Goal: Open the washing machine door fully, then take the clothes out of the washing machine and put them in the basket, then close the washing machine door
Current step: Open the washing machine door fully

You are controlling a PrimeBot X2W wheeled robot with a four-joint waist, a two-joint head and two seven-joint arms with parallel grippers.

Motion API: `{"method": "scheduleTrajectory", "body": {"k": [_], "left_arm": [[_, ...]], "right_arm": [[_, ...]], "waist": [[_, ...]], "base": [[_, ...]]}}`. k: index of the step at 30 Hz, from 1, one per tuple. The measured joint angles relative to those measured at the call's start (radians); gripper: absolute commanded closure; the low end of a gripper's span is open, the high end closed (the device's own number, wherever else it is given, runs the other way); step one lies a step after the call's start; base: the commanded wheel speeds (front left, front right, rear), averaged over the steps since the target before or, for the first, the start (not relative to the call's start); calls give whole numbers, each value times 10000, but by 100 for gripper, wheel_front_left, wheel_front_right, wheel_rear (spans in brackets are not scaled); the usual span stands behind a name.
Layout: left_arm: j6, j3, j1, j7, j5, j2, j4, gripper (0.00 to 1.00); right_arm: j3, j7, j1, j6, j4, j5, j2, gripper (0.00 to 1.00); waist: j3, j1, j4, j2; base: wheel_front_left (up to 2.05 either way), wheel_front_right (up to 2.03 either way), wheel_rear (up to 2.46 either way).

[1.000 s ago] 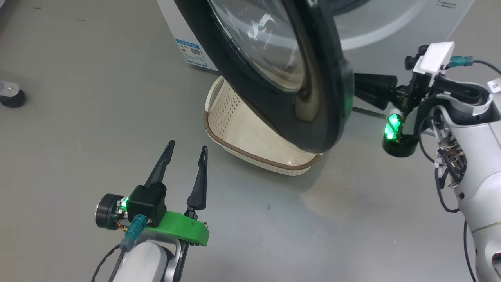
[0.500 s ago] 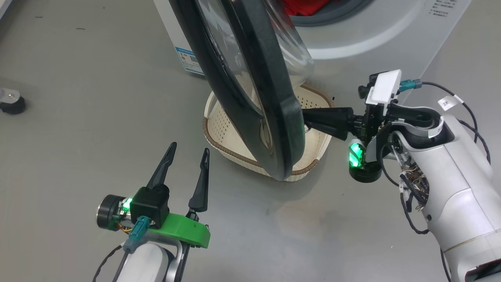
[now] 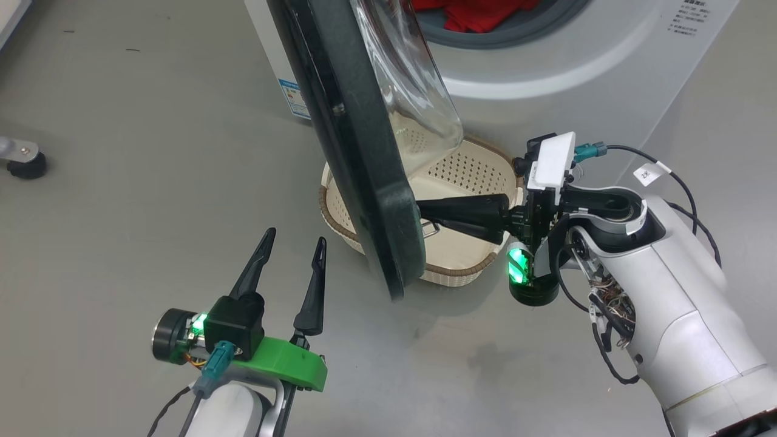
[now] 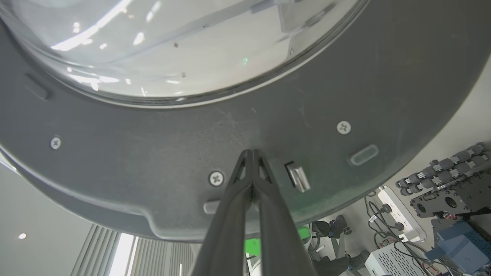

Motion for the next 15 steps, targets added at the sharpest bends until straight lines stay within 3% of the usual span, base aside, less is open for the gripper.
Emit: {"method": "scheduleTrajectory", "body": {"k": [15], "left_arm": [[0, 79, 98, 0, 2, 0, 102, 0]], "right_arm": [[259, -303, 331, 0, -142, 146, 21, 100]], "waist": [[-214, 0, 37, 0]], "base": [[0, 0, 0]]}}
